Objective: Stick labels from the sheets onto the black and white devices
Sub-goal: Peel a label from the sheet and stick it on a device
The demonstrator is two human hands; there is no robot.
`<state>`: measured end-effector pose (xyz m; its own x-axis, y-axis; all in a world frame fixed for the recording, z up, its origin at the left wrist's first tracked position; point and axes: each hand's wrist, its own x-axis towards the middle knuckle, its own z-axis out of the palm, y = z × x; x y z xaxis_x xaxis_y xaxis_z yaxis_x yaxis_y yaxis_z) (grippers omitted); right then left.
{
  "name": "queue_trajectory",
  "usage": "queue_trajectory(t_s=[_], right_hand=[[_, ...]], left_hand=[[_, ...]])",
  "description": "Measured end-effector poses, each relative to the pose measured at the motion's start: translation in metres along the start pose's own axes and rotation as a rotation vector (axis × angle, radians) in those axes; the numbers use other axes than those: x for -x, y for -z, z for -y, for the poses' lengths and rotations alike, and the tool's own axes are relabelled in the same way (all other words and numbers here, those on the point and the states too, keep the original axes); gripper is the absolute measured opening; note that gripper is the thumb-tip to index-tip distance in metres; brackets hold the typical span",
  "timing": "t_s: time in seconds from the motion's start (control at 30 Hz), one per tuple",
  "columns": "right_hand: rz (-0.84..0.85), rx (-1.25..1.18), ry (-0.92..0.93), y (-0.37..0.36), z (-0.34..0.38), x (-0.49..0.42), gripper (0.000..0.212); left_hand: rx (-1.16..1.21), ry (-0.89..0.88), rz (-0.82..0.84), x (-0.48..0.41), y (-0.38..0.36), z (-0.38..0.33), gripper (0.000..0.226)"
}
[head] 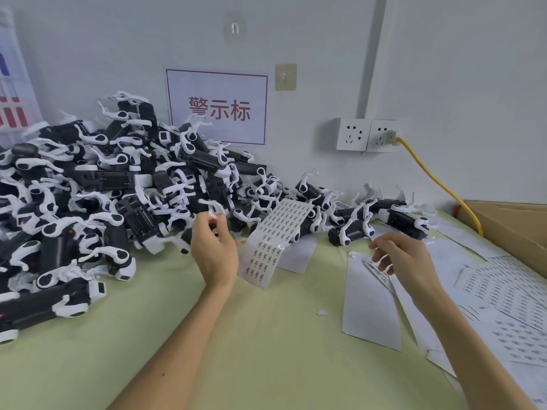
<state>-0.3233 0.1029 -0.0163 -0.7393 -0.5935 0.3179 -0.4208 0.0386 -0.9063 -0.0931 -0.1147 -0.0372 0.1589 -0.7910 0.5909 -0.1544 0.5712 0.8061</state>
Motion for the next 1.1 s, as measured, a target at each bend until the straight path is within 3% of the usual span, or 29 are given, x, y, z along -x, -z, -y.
queue_trajectory(t_s=[0.1,0.2,0.37,0.5,0.63,0.93,1.0,1.1], right_hand=[[0.006,0.015,0.017,-0.002,0.003,0.002,0.027],[0.07,-0.071,-0.026,-0.003,0.007,0.003,0.028],[0.443,-0.512,-0.343,0.004,0.016,0.006,0.033],[0.714,-0.493,-0.334,-0.004,0.015,0.01,0.054],[0.923,-0.508,-0.304,-0.014,0.016,0.018,0.064],[0.658,-0.752,-0.32,-0.021,0.02,0.017,0.044],[0.656,-0.785,-0.299,-0.018,0.021,0.018,0.046],[0.671,-0.769,-0.222,-0.016,0.023,0.019,0.051]], left_hand=[[0.021,-0.157,0.035,0.007,0.003,-0.014,0.01],[0.03,-0.322,0.141,0.019,0.005,-0.028,0.015],[0.107,-0.497,0.413,0.055,0.004,-0.054,0.016],[0.144,-0.548,0.691,0.082,0.0,-0.065,0.017],[0.084,-0.617,0.847,0.092,-0.002,-0.066,0.024],[0.113,-0.578,0.772,0.081,-0.006,-0.068,0.01],[0.152,-0.512,0.804,0.081,-0.007,-0.069,0.013],[0.264,-0.266,0.891,0.077,-0.004,-0.072,0.027]])
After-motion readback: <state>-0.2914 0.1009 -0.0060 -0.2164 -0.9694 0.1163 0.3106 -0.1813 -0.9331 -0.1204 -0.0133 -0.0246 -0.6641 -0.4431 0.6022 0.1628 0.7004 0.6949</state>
